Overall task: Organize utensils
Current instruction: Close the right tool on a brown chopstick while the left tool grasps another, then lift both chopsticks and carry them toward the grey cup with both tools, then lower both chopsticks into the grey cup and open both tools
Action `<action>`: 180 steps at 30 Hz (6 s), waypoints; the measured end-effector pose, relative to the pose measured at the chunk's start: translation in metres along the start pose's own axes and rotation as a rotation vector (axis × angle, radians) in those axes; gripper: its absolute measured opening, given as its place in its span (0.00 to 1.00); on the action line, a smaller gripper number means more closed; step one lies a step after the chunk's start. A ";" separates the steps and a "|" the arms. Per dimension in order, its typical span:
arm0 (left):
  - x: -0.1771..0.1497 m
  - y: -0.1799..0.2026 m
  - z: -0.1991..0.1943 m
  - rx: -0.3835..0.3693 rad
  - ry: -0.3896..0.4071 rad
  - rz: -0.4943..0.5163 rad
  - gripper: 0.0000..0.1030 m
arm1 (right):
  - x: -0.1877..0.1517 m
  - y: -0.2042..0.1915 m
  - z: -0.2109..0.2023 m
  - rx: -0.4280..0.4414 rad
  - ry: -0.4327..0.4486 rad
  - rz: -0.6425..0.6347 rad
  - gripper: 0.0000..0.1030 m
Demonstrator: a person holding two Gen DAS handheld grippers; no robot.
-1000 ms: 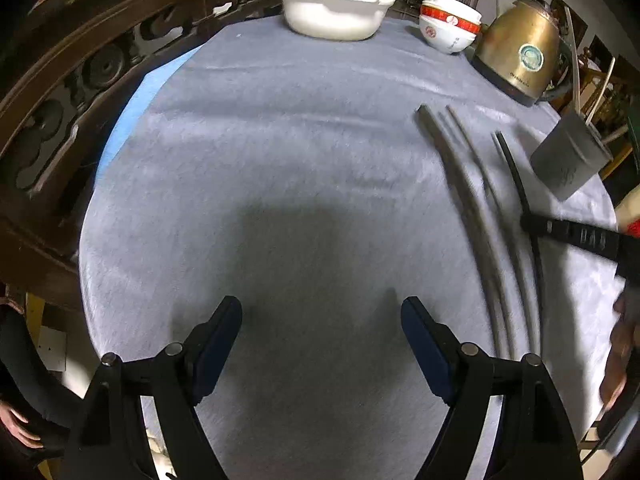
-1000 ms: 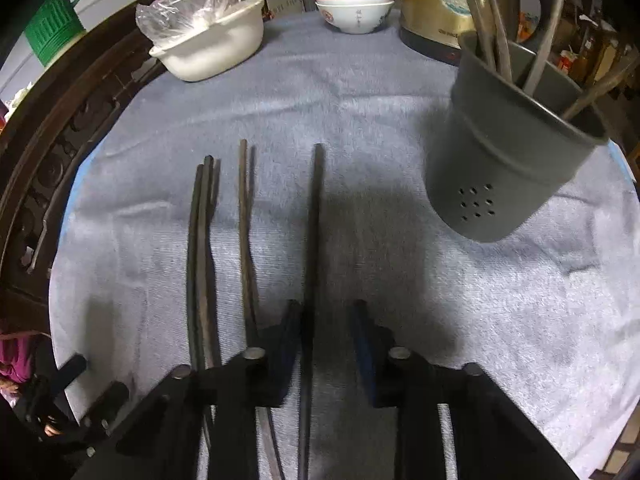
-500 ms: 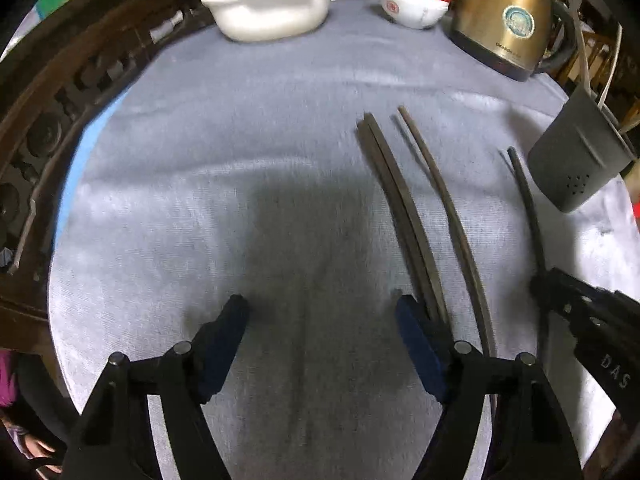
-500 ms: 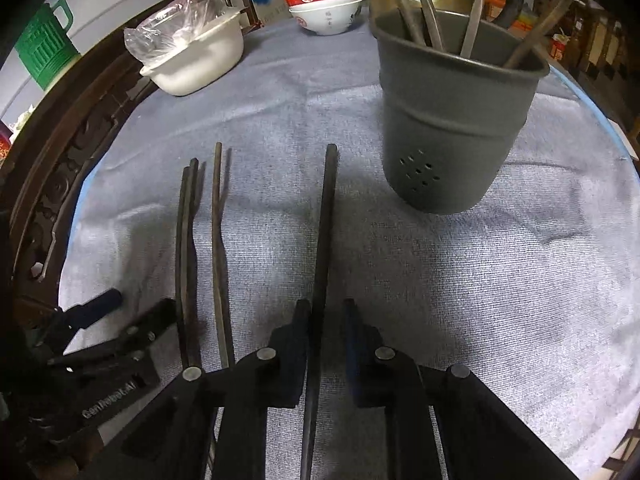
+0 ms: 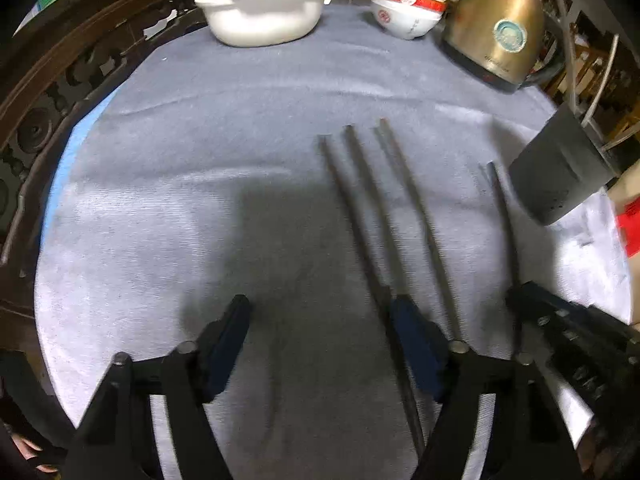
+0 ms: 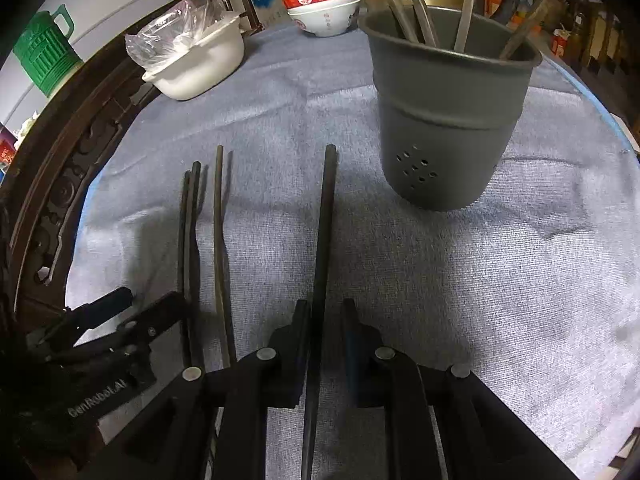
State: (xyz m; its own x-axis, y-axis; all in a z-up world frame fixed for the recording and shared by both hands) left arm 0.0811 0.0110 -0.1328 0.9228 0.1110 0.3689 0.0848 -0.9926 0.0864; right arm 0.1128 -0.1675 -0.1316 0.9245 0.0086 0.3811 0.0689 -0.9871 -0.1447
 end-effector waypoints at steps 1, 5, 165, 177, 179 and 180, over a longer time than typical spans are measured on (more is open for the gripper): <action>-0.001 -0.004 0.000 0.021 0.007 0.023 0.58 | 0.000 0.000 0.000 -0.001 0.000 -0.001 0.17; -0.003 -0.017 -0.004 -0.029 -0.015 -0.003 0.58 | -0.001 -0.001 0.000 -0.002 0.004 0.001 0.17; -0.007 -0.028 -0.198 -0.085 0.606 -0.019 0.06 | -0.075 0.025 -0.270 -0.077 0.832 0.082 0.08; 0.006 -0.035 -0.213 -0.260 0.612 -0.073 0.06 | -0.066 0.034 -0.283 -0.049 0.853 0.121 0.08; 0.014 -0.032 -0.222 -0.315 0.630 -0.083 0.06 | -0.060 0.036 -0.289 -0.047 0.866 0.128 0.08; 0.017 -0.031 -0.226 -0.345 0.636 -0.088 0.06 | -0.058 0.038 -0.291 -0.046 0.873 0.131 0.08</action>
State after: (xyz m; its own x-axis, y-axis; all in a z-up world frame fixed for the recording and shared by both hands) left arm 0.0097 0.0545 0.0800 0.5125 0.3009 0.8043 -0.0714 -0.9184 0.3891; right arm -0.0470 -0.2516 0.1068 0.3068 -0.2115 0.9280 -0.0496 -0.9772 -0.2063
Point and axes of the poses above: each gripper's, at about its wrist camera, not at the fingertips, and z roughly the way its jaws point, y to its right, x to its top, the point moved 4 cm from there along z, roughly the way its jaws point, and after that the axes turned 3 degrees about -x, right-handed, at the moved point
